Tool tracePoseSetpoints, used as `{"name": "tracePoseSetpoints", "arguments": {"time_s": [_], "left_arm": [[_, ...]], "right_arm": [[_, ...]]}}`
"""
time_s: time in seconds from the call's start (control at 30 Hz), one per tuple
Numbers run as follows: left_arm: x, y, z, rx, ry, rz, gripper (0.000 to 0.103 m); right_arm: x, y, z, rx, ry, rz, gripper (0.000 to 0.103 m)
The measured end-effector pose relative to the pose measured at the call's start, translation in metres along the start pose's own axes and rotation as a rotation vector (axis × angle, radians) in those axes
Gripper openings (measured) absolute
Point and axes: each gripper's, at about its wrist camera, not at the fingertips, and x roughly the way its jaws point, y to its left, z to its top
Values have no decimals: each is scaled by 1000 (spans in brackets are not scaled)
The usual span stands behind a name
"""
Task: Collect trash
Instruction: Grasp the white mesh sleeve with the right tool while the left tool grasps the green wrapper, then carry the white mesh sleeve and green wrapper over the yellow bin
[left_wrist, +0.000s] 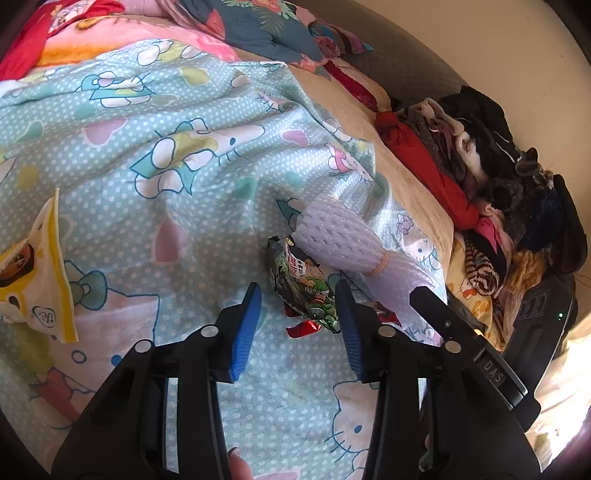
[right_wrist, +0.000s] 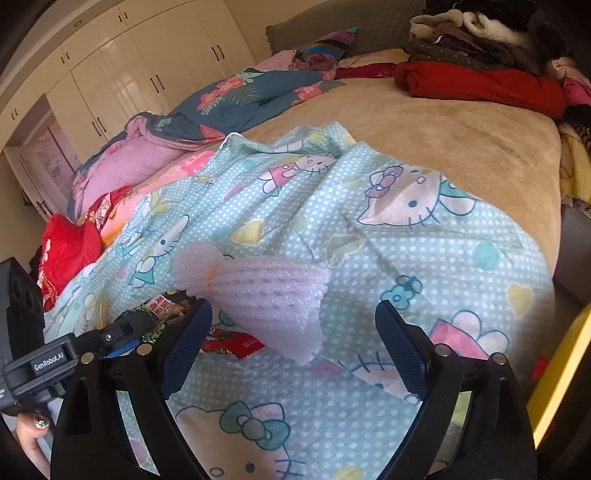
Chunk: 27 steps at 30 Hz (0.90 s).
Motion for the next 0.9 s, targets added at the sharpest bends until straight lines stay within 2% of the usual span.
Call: {"name": "tracePoseSetpoints", "arguments": {"time_s": [0.03, 0.07, 0.1, 0.17, 0.3, 0.6, 0.9], "left_arm": [[0, 1, 0, -3, -1, -2, 29], [0, 1, 0, -3, -1, -3, 26], [0, 1, 0, -2, -2, -2, 23], [-1, 2, 1, -4, -5, -7, 15], [-6, 1, 2, 7, -26, -11, 4], [-24, -19, 6, 75, -81, -34, 3], [-42, -47, 10, 129, -123, -75, 3]], "right_arm": [[3, 0, 2, 1, 5, 13, 69], [6, -1, 2, 7, 17, 26, 50], [8, -3, 1, 18, 28, 54, 40], [6, -4, -1, 23, 21, 73, 31], [-16, -2, -5, 18, -57, 89, 25], [-72, 8, -12, -41, -182, 30, 22], [-108, -1, -14, -7, -219, 16, 22]]}}
